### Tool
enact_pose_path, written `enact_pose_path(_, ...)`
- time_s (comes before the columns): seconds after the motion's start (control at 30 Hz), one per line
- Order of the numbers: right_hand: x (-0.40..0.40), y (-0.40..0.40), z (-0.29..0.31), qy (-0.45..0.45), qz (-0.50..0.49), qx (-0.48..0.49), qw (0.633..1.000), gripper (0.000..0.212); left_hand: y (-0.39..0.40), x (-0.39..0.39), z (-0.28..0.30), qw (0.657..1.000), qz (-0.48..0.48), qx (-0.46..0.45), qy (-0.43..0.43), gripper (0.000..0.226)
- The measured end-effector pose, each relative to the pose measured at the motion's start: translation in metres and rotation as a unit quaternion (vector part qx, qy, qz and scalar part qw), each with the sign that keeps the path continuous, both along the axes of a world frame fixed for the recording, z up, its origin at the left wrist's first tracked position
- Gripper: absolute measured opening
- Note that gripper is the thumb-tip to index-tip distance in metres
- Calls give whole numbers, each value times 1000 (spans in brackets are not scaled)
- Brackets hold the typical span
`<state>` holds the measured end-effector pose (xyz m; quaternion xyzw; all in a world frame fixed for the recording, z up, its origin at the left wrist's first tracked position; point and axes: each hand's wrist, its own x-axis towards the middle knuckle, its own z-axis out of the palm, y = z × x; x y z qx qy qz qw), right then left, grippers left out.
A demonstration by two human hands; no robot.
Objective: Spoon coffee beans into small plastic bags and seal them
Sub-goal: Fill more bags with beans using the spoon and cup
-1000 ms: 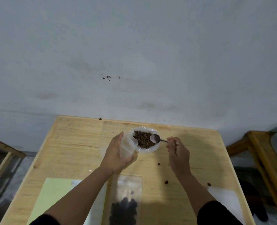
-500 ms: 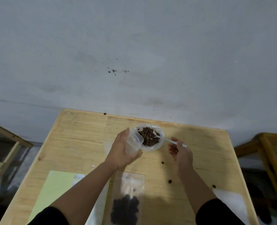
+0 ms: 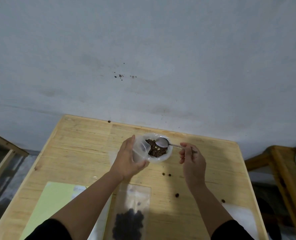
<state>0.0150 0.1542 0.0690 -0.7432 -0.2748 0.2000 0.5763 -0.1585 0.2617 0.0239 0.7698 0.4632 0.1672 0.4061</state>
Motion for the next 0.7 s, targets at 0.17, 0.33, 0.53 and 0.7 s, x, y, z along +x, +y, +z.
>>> enact_pose_path(0.17, -7, 0, -32, 61, -7, -75, 995, 25, -2, 0, -2, 1000, 3, -3, 6, 108)
enact_pose_path(0.33, -13, 9, -35, 259, -71, -71, 961, 26, -3, 1, -2, 1000, -2, -5, 14, 109)
enact_pose_path(0.53, -1, 5, -18, 335, -85, -7, 938, 25, -2, 2, -2, 1000, -1, -7, 18, 110)
enact_pose_path(0.7, 5, 6, 9, 307, -54, 35, 949, 28, -2, 3, -2, 1000, 0, -9, 15, 111)
